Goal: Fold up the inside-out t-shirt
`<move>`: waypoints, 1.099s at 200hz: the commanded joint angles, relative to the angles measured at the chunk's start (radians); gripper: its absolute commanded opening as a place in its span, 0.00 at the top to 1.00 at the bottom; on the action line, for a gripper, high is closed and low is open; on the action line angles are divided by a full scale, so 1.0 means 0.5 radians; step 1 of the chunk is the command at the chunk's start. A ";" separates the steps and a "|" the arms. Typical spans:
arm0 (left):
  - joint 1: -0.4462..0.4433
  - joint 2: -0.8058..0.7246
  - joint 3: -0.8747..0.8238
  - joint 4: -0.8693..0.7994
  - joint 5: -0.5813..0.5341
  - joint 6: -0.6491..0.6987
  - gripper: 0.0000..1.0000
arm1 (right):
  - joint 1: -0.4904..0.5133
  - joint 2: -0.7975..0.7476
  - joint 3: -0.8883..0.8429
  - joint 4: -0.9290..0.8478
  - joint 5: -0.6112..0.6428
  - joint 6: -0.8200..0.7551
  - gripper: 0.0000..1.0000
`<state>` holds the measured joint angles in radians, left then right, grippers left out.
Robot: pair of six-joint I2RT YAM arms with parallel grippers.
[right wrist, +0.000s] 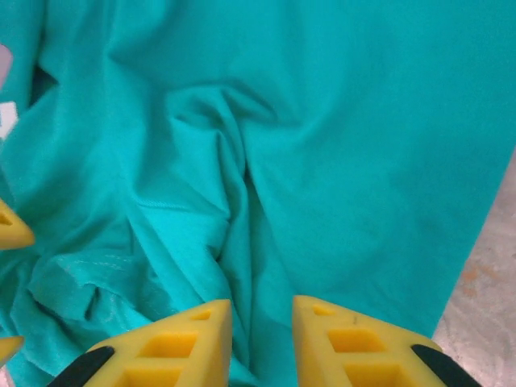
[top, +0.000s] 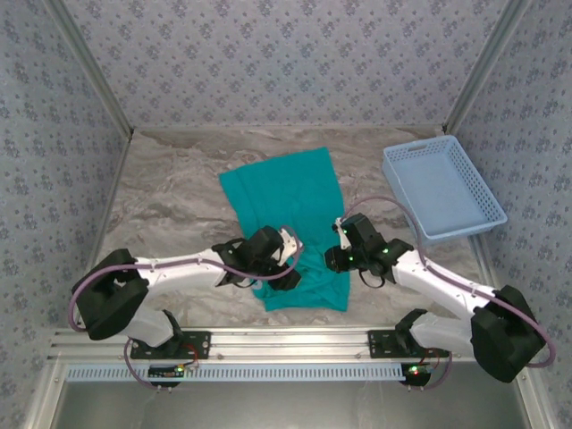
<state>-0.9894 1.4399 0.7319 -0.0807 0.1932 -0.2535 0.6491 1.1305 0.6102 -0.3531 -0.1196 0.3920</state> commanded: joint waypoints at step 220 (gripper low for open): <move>0.208 -0.447 -0.309 0.141 0.478 -0.213 0.53 | 0.233 -0.046 0.086 -0.148 -0.145 -0.269 0.82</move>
<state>-0.8917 1.2098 0.6247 -0.0624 0.4088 -0.2939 0.7368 1.1400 0.6254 -0.4259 -0.1425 0.3279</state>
